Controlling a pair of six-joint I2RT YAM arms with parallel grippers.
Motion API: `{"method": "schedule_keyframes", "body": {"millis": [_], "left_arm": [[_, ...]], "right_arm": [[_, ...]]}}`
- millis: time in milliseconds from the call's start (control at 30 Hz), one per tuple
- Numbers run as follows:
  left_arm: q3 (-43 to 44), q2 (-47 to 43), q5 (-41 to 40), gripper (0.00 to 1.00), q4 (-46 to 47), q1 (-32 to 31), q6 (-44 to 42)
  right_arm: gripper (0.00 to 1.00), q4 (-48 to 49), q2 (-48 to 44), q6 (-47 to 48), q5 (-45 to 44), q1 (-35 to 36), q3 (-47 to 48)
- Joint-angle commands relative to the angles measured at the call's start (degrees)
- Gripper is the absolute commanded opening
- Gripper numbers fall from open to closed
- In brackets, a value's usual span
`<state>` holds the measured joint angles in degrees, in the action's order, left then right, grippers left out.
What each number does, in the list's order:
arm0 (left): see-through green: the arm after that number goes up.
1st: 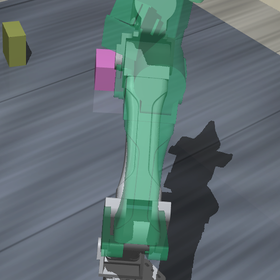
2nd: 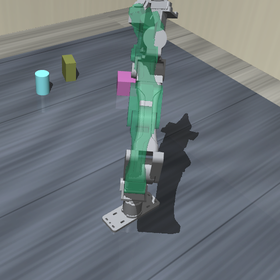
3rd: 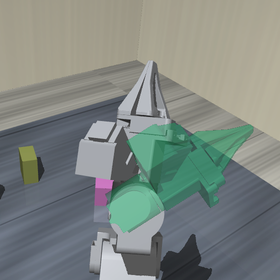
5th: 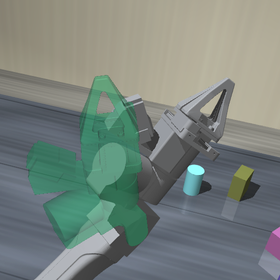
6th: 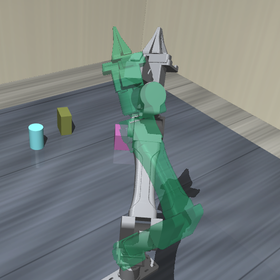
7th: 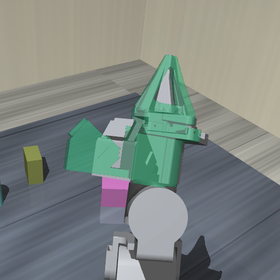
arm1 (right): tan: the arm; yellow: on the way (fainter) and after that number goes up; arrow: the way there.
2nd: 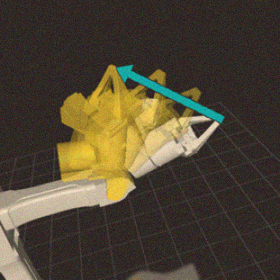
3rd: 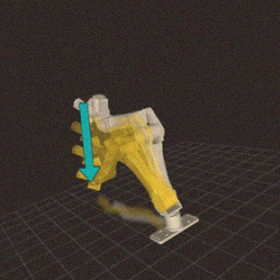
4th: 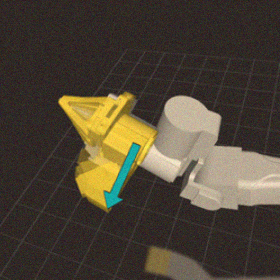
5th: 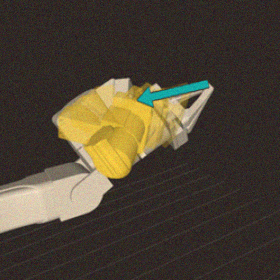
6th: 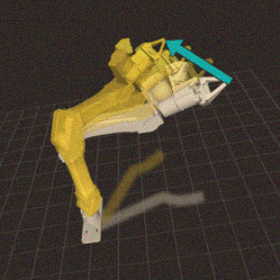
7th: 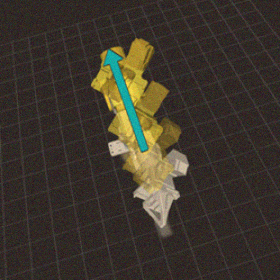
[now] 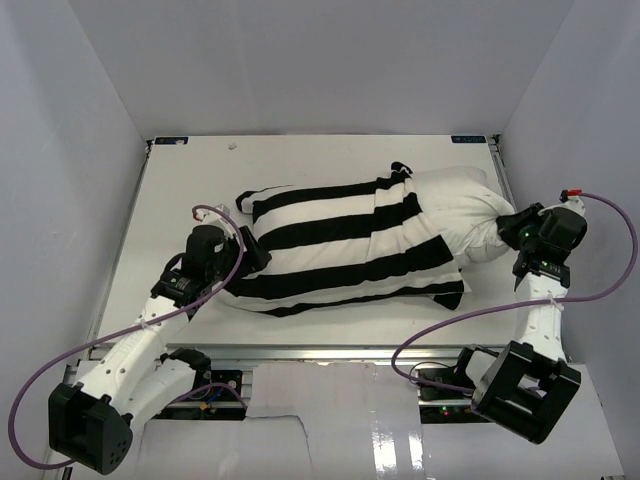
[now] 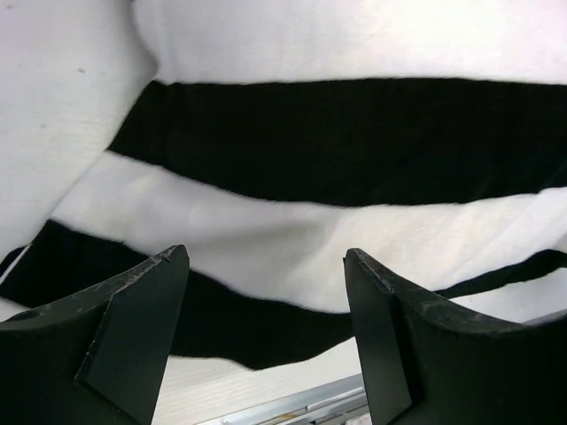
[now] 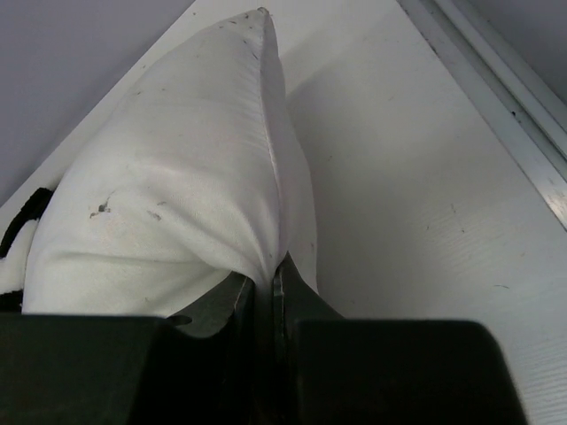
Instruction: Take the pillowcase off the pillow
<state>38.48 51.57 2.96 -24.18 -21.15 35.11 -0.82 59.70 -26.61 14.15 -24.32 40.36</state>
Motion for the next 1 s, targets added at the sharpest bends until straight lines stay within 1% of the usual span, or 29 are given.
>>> {"method": "schedule_keyframes", "body": {"millis": [0,133,167,233,333,500,567,633,700,733,833,867,967], "left_arm": [[-3.05,-3.05,-4.89,0.81,2.37,-0.91,2.33],[-5.08,-3.85,-3.05,0.80,4.05,-1.26,3.21],[-5.52,-3.76,-0.27,0.79,4.67,-1.35,3.21],[-7.01,-2.97,2.12,0.79,6.60,-1.35,3.47],[-8.94,-1.48,3.72,0.78,8.10,-1.35,4.43],[-12.28,-1.82,3.63,0.77,9.42,-1.35,7.34],[-13.34,-4.01,3.11,0.74,8.37,-1.44,7.51],[-14.22,-8.13,1.79,0.73,7.84,-1.44,6.38],[-13.78,-9.56,0.38,0.73,6.69,-2.31,5.67],[-13.35,-9.39,1.07,0.74,6.69,-2.93,5.58],[-12.90,-4.56,3.27,0.75,6.69,-3.63,5.58],[-12.99,-2.55,2.93,0.75,6.69,-4.25,5.67],[-14.65,-2.70,0.47,0.75,7.57,-6.45,6.98]], "right_arm": [[0.08,3.54,-1.69,-0.72,2.99,-2.40,-0.54],[0.08,3.46,-3.45,-0.72,3.34,-2.58,-1.07],[0.08,3.46,-3.45,-0.72,3.51,-2.93,-0.98],[0.08,3.46,-3.45,-0.72,4.56,-3.37,-0.90],[0.08,3.46,-3.45,-0.72,4.83,-3.54,-0.90],[0.08,3.72,-3.45,-0.46,5.18,-3.72,-1.16],[0.08,3.81,-3.28,-0.46,5.36,-3.72,-1.16],[0.08,3.98,-3.19,-0.55,5.45,-3.72,-1.16],[0.08,4.33,-3.36,-0.81,6.59,-3.72,-1.51],[0.08,5.03,-3.63,-0.90,6.94,-3.72,-1.69],[0.08,5.13,-3.72,-0.99,6.94,-3.72,-1.69],[0.08,4.95,-3.63,-0.99,6.94,-3.72,-1.34],[0.08,5.04,-3.72,-0.99,6.85,-3.81,-1.60]]}}
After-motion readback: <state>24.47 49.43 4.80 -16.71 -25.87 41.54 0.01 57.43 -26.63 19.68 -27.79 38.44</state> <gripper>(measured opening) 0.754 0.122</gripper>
